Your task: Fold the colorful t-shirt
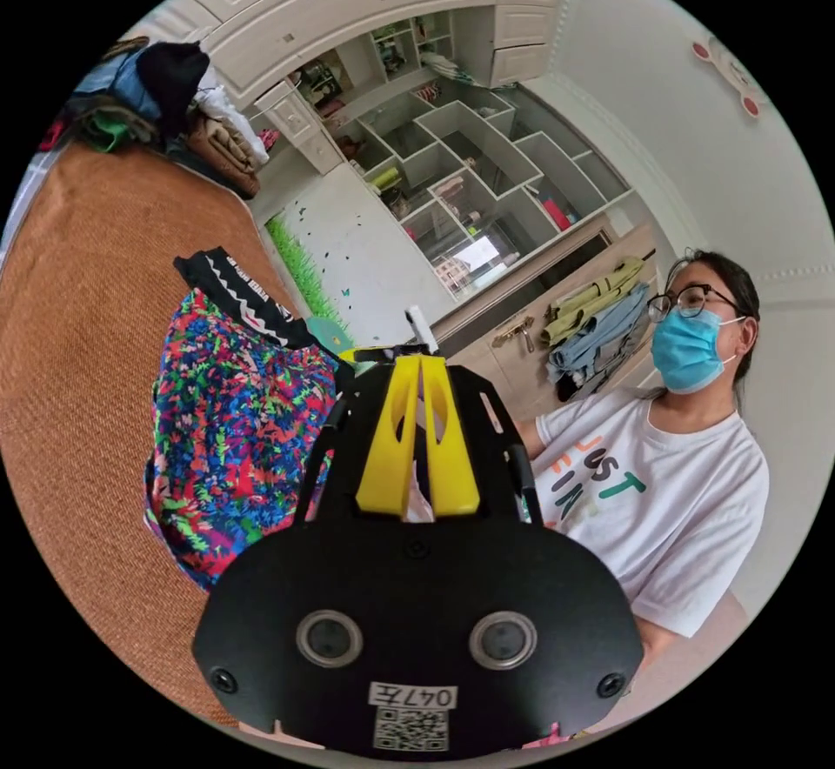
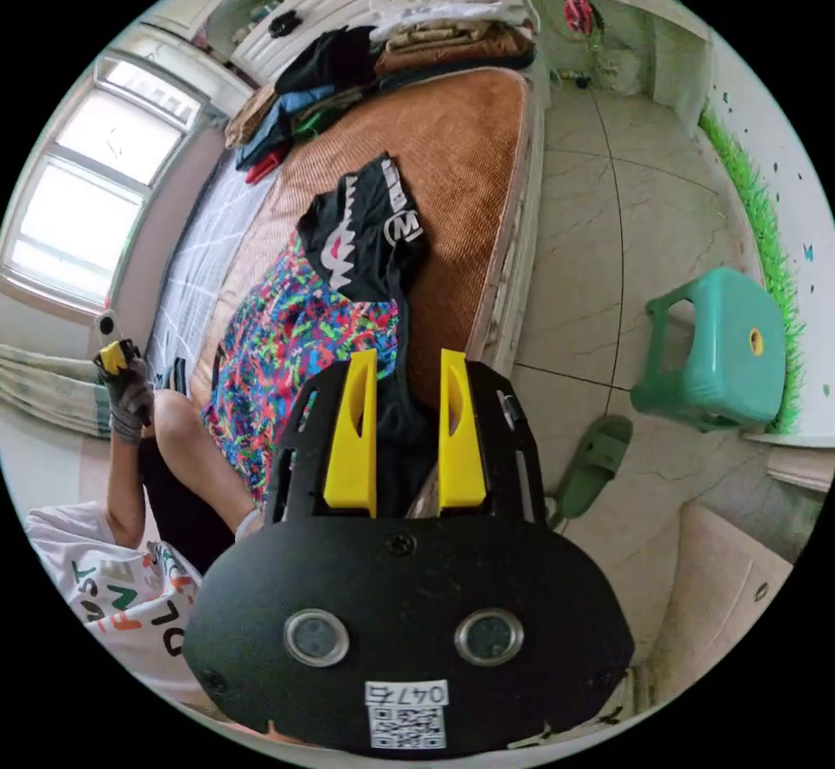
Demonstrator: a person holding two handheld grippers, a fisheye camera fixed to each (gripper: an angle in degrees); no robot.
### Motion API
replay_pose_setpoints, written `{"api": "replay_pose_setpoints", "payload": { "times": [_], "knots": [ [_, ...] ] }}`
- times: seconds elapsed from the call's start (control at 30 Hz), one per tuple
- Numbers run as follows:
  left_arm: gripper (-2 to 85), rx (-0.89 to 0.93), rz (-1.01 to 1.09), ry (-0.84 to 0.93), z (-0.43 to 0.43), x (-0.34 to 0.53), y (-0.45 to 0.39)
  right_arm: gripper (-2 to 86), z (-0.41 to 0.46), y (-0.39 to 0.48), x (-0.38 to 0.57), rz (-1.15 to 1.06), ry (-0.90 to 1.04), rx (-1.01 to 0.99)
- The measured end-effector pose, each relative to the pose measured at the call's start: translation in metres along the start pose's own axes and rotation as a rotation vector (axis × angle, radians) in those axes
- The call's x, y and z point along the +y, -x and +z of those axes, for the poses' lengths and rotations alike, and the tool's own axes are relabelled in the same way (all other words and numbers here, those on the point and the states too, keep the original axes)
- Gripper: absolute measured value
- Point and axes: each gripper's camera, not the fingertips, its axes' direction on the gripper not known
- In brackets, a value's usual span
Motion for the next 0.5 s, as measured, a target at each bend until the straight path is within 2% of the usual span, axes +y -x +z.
{"api": "replay_pose_setpoints", "payload": {
  "times": [0.07,0.2,0.3,0.47,0.5],
  "knots": [
    [-0.6,0.012,-0.014,0.020,0.008,0.002,0.003,6.1,-0.013,-0.010,0.018,0.048,-0.050,-0.029],
    [-0.1,0.124,-0.052,0.013,0.018,0.007,0.019,6.8,-0.001,-0.015,0.056,0.094,0.033,-0.026],
    [-0.8,0.209,0.019,-0.030,0.020,0.004,0.010,7.5,0.015,-0.009,0.075,0.102,0.047,-0.026],
    [-0.8,0.006,0.312,-0.008,0.030,-0.005,-0.064,6.7,0.031,-0.002,0.075,0.144,-0.032,-0.029],
    [-0.8,0.002,0.341,-0.007,0.034,-0.007,-0.076,3.3,0.031,0.001,0.071,0.142,-0.059,-0.010]
  ]
}}
